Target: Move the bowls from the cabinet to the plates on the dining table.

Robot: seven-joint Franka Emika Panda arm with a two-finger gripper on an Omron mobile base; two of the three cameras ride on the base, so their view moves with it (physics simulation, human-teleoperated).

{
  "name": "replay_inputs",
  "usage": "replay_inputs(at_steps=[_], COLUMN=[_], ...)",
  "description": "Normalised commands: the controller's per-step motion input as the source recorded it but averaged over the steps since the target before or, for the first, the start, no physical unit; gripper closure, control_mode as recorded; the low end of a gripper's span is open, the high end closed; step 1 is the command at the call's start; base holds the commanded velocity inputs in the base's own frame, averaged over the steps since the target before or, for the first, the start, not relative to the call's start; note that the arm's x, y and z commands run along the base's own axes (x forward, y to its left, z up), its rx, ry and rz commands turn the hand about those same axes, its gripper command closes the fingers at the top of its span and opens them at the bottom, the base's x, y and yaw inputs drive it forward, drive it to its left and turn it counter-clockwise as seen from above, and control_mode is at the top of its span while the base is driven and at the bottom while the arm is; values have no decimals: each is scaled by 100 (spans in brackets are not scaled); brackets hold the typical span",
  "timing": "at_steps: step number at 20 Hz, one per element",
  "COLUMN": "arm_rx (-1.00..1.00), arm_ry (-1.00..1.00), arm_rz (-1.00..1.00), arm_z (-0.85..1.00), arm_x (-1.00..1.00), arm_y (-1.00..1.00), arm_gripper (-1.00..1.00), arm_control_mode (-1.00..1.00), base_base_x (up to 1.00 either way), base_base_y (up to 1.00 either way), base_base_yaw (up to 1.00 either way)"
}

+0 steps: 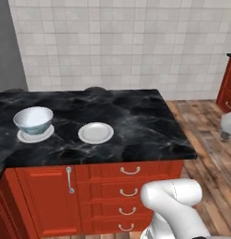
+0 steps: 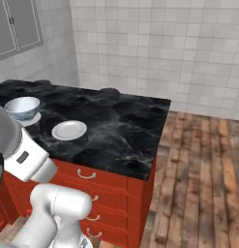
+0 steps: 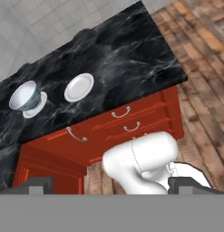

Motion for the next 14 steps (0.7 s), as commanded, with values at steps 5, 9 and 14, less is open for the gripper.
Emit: replay_inputs(at_steps=[5, 9, 14], arm_rx=[0, 0, 0], arm_ry=[0, 0, 0], arm_rz=[0, 0, 0], arm_z=[0, 0, 0], arm_x=[0, 0, 0], arm_y=[0, 0, 0], arm_gripper=[-100, -100, -100], arm_control_mode=[100, 100, 100], base_base_x=[-30, -3, 16], base_base_y=[-86, -68, -69], base_base_yaw=[-18, -33, -42])
